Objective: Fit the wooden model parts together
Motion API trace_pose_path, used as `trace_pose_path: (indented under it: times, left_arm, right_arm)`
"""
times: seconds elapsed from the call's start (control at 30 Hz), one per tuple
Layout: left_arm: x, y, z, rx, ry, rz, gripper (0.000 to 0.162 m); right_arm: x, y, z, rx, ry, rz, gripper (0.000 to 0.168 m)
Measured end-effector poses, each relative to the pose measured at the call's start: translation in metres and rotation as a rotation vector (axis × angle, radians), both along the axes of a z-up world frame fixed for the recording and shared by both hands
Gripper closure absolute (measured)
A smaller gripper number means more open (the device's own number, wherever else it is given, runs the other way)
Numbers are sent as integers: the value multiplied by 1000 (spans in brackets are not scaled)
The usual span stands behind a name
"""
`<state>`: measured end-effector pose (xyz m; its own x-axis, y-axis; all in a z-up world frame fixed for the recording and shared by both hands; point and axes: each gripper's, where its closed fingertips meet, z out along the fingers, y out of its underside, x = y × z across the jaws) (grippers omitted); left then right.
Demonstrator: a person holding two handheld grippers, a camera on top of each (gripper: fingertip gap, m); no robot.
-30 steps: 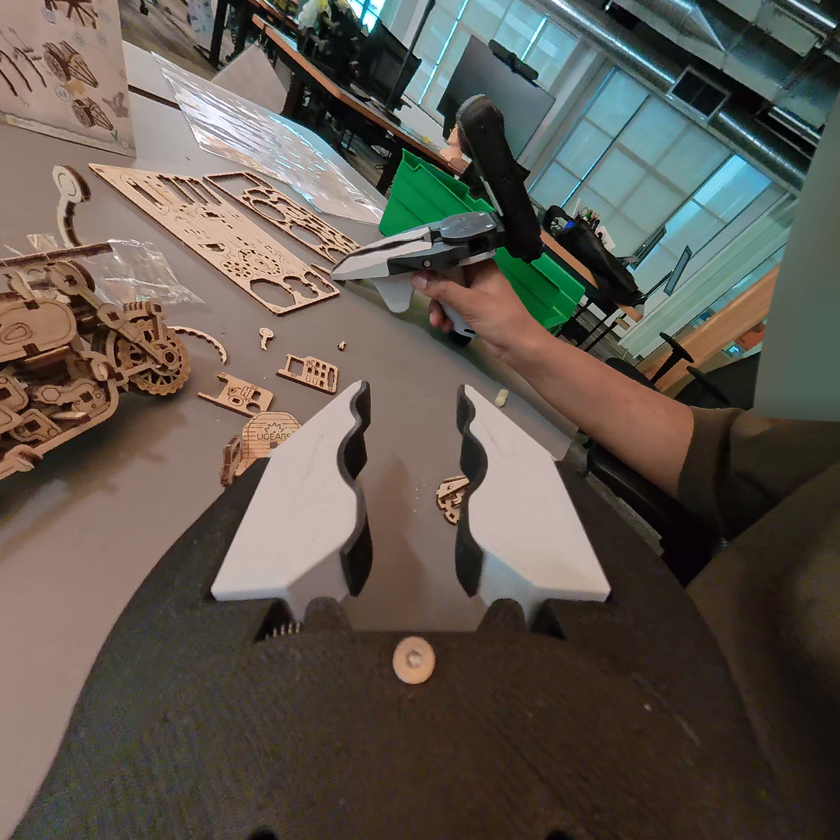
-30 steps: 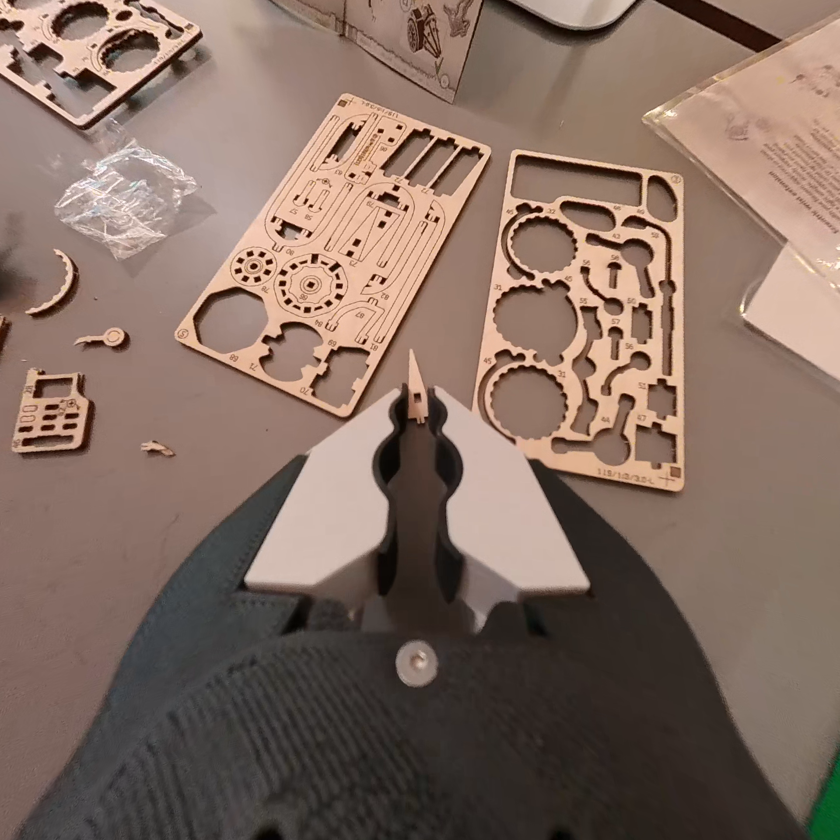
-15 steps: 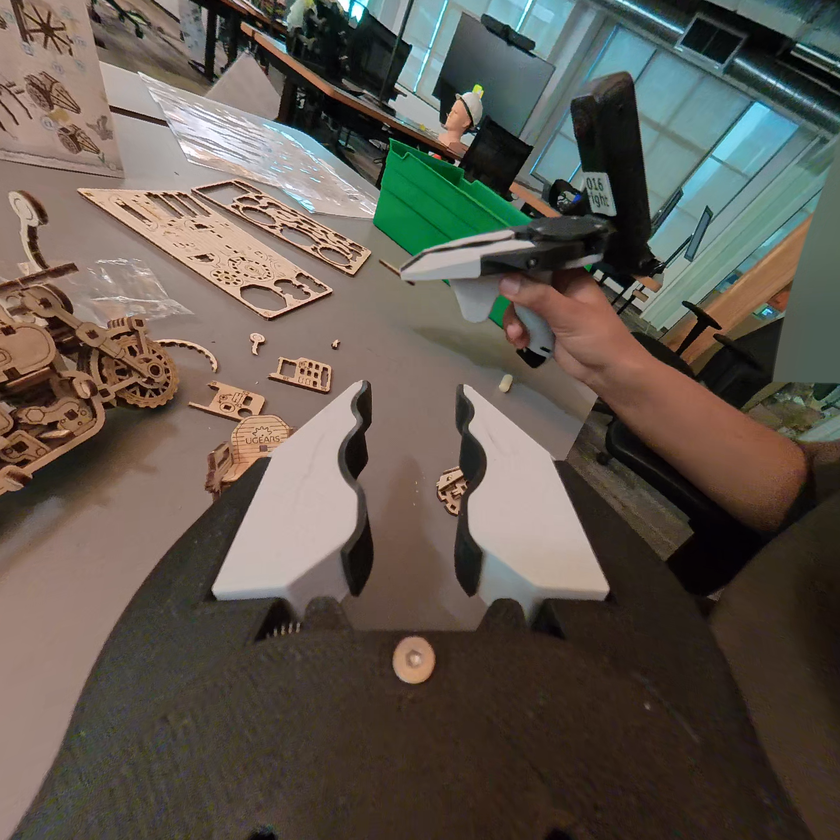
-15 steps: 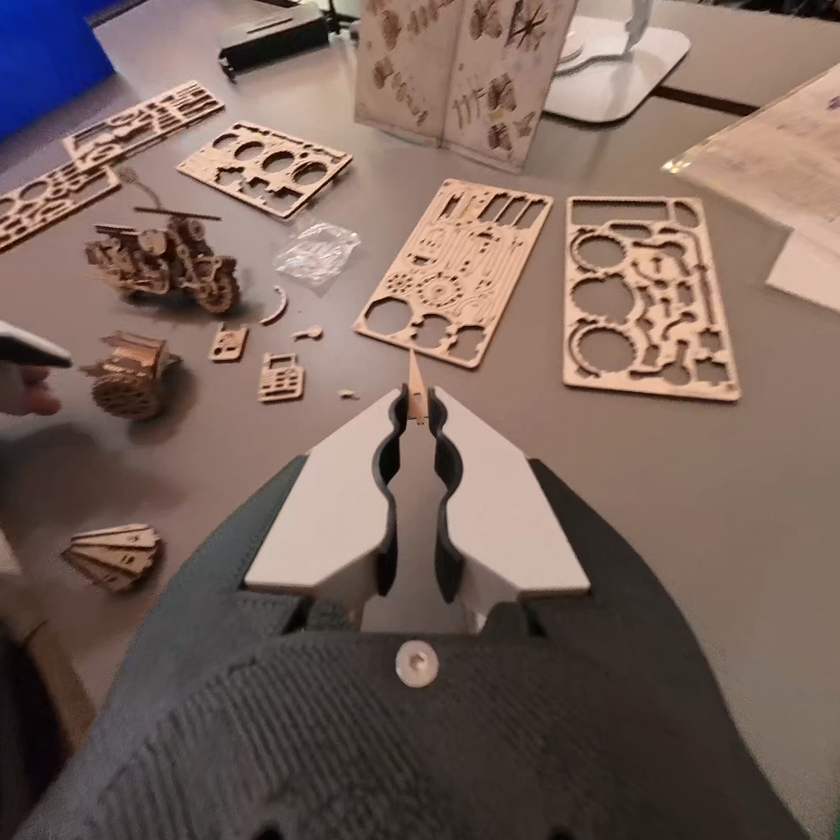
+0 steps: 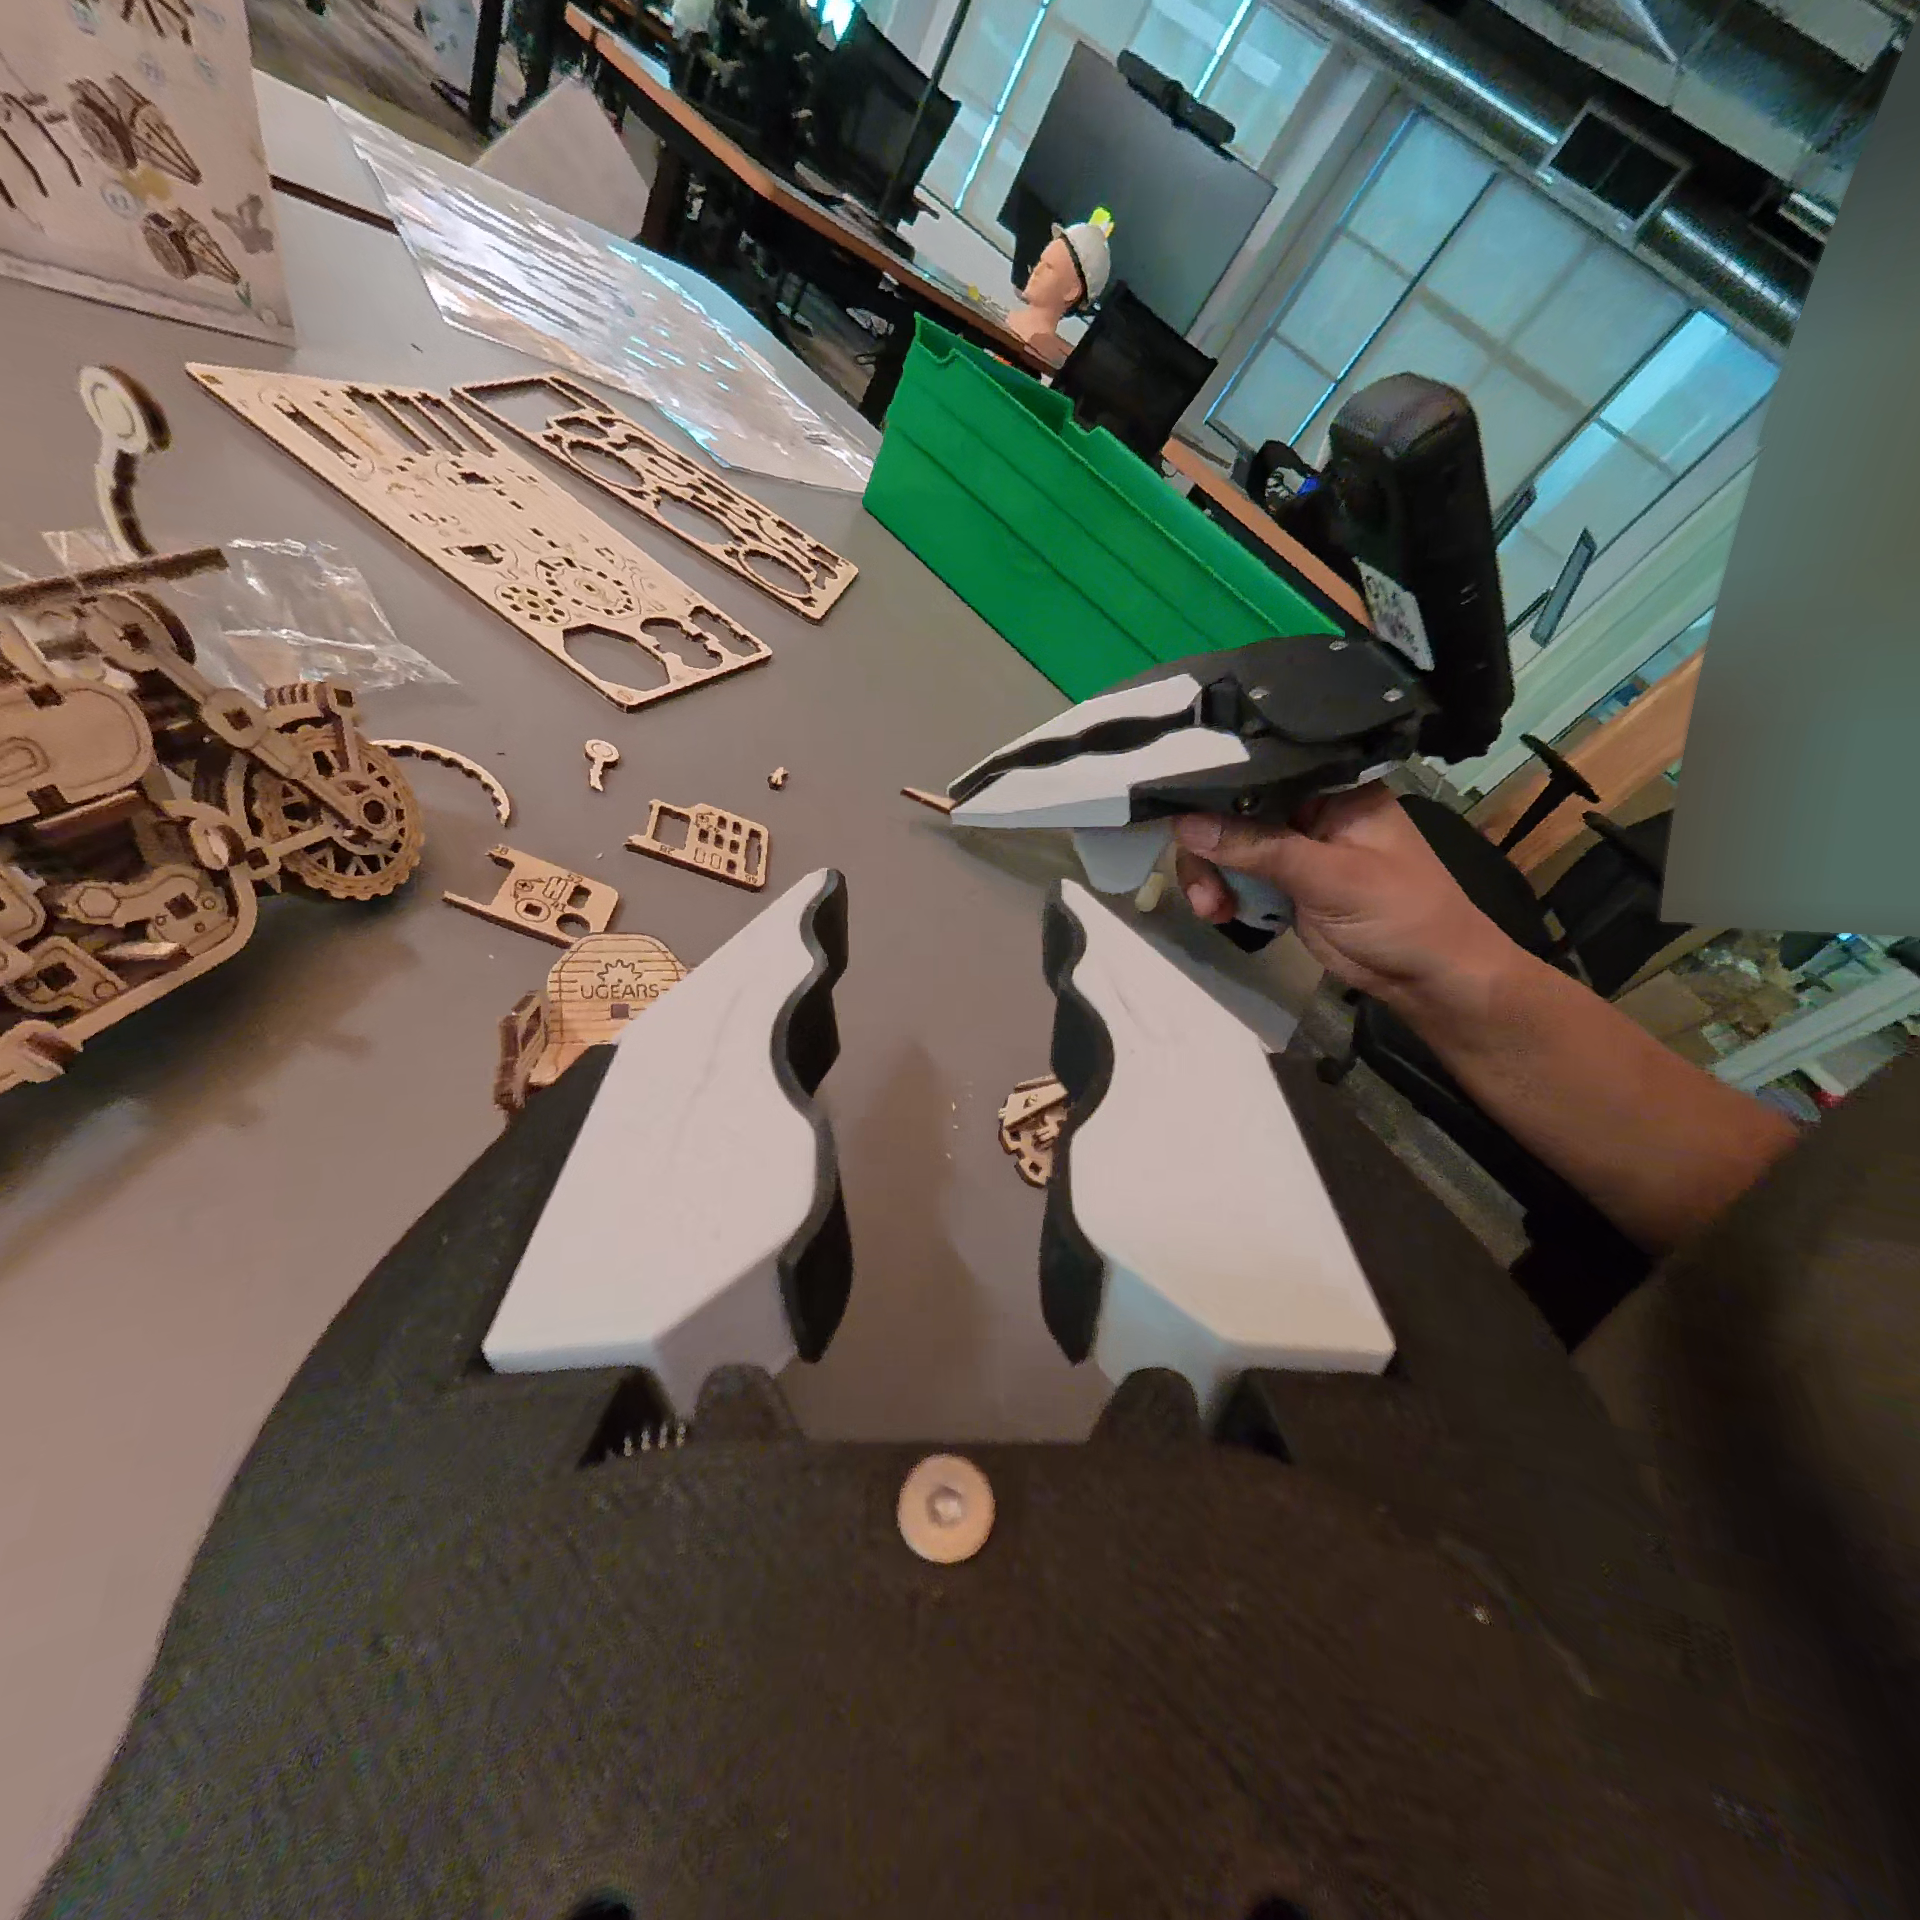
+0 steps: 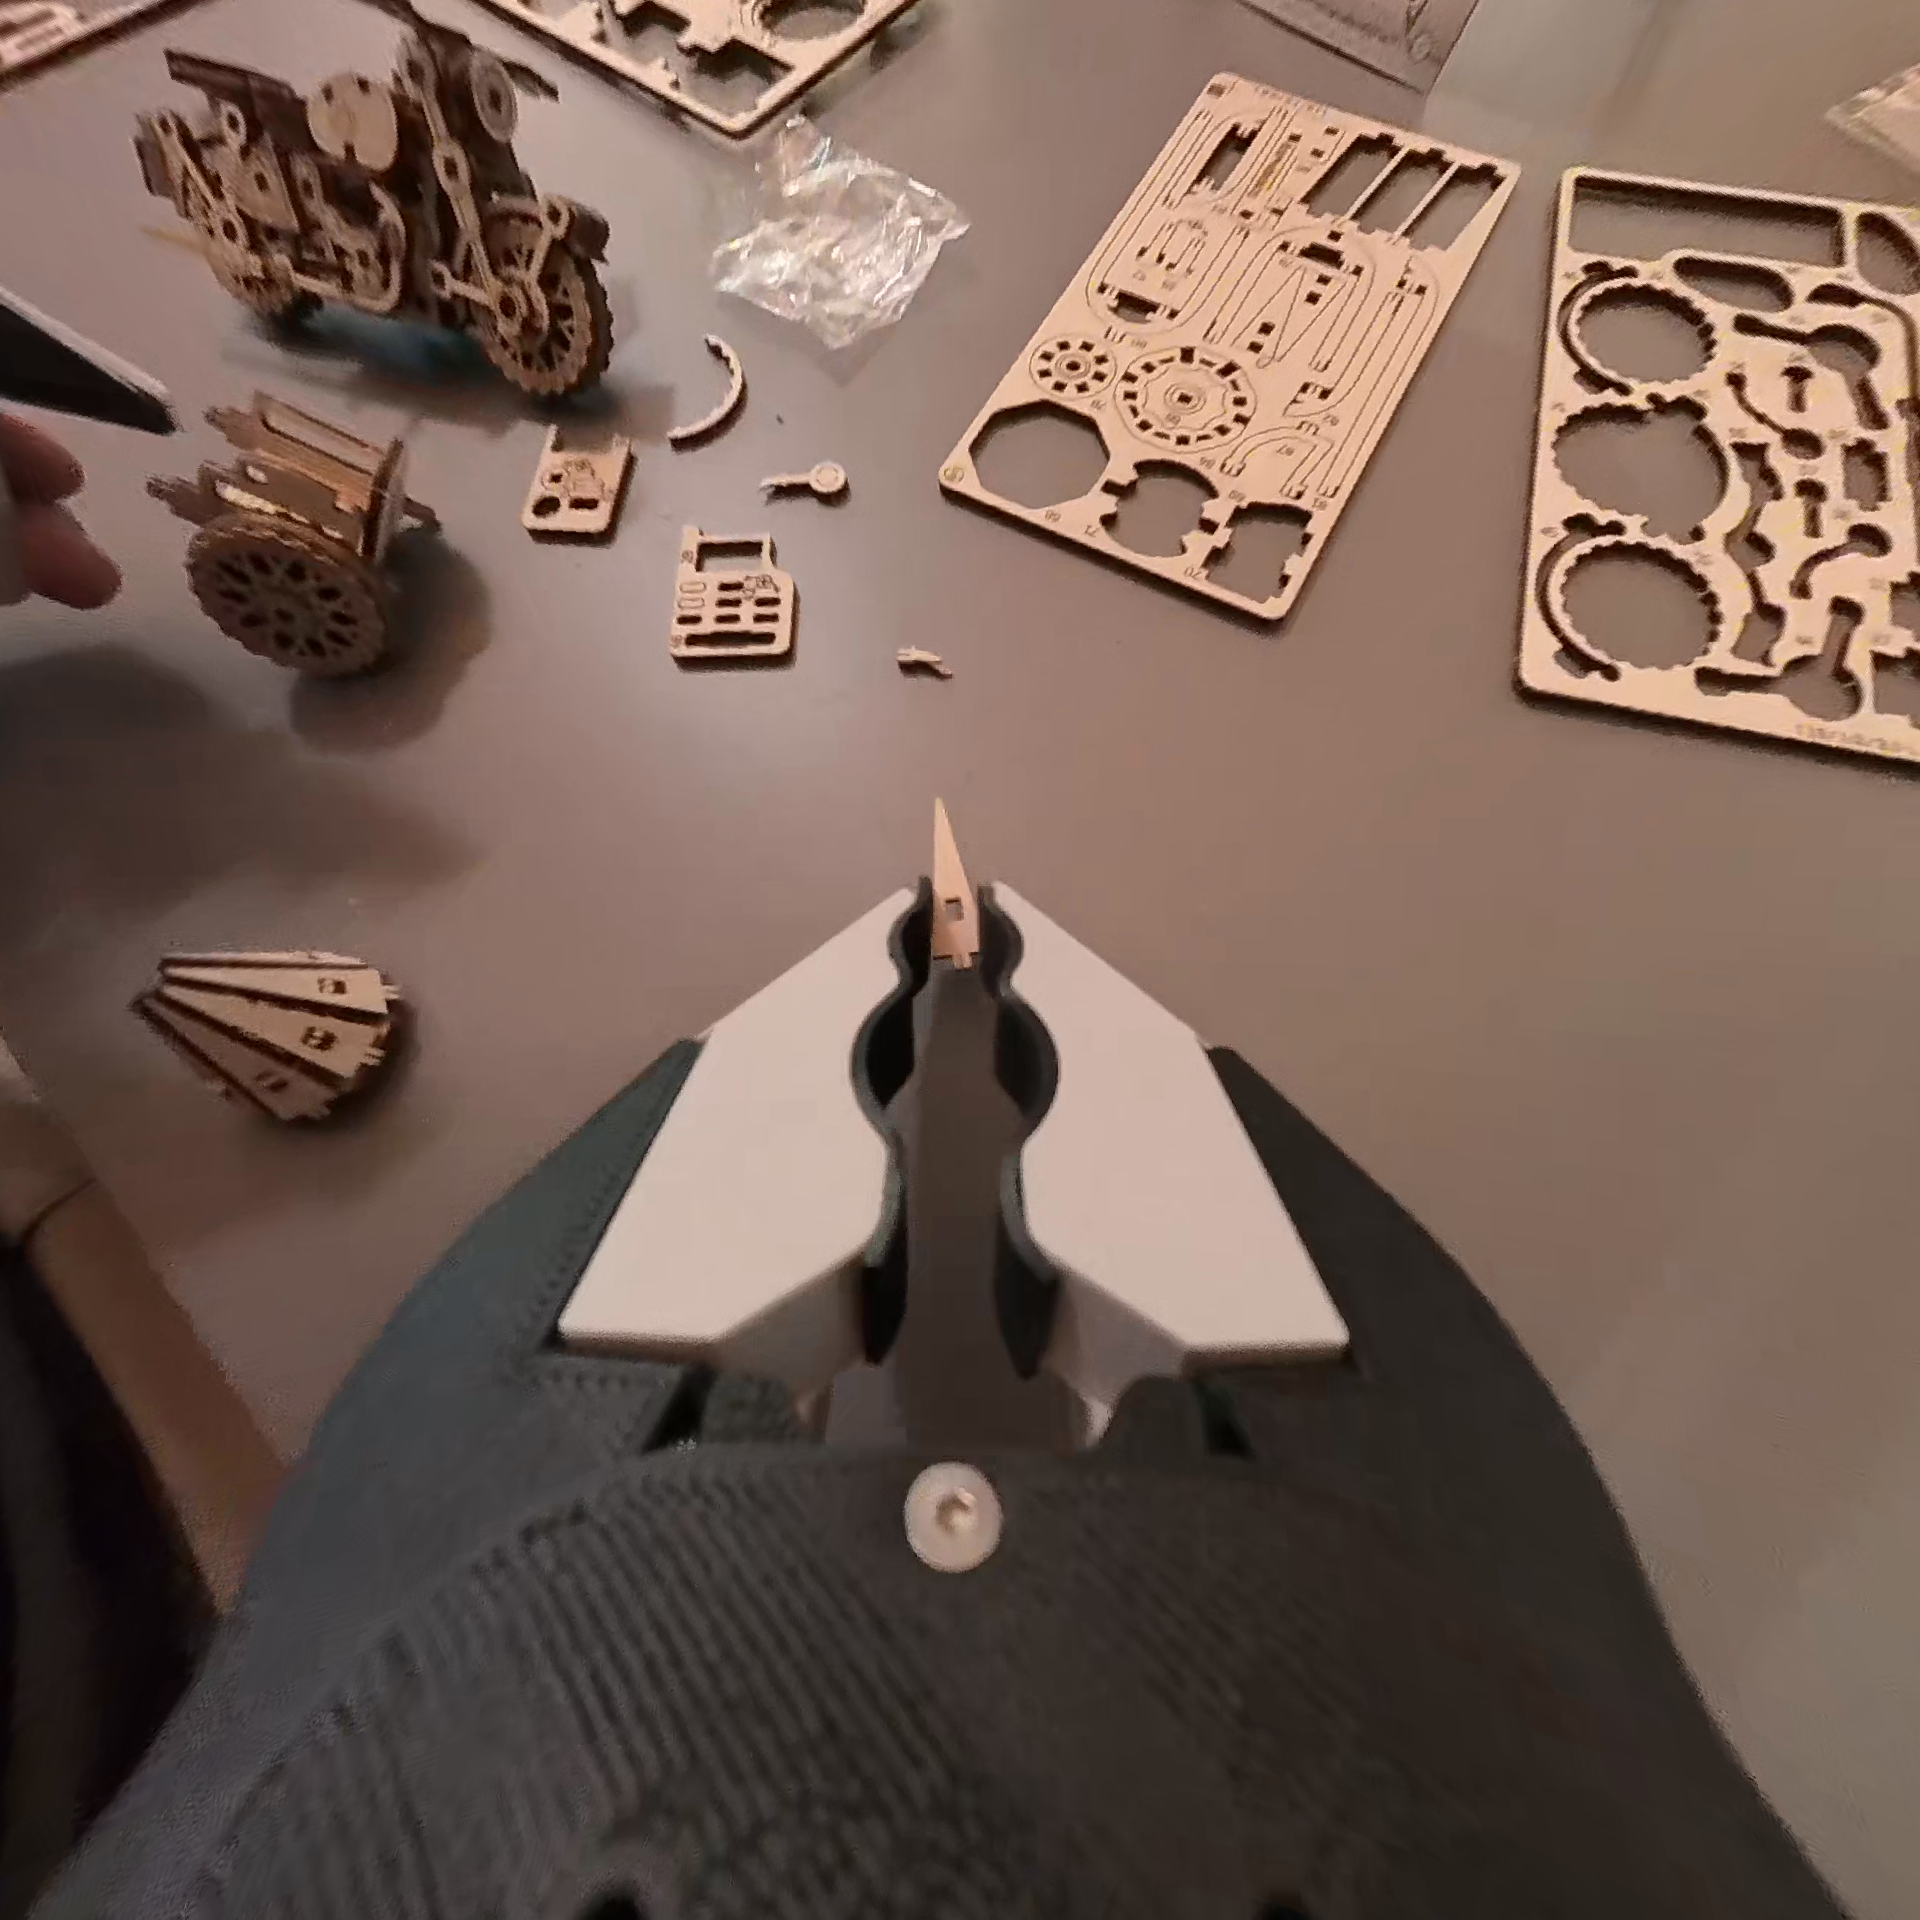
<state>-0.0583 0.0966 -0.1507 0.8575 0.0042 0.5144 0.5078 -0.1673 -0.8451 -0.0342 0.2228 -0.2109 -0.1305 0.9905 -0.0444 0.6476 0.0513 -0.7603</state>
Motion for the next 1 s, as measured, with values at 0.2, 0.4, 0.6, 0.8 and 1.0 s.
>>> trace_pose_path:
  times: [0.2, 0.4, 0.6, 0.8, 1.0]
  left_arm:
    - [-4, 2, 2, 36, -80, 5, 128]
    - [-5, 2, 3, 42, -93, 9, 129]
    - [-8, 3, 1, 47, -166, 1, 130]
    - [-10, 3, 3, 66, -185, 4, 132]
    - [-11, 4, 3, 71, -207, 5, 133]
  right_arm:
    - [0, -7, -9, -108, -33, 30, 161]
    - [2, -10, -10, -105, -34, 39, 161]
    - [1, -11, -10, -108, -33, 42, 161]
    - [0, -10, -10, -126, -35, 32, 161]
    - [-1, -10, -10, -137, -36, 29, 161]
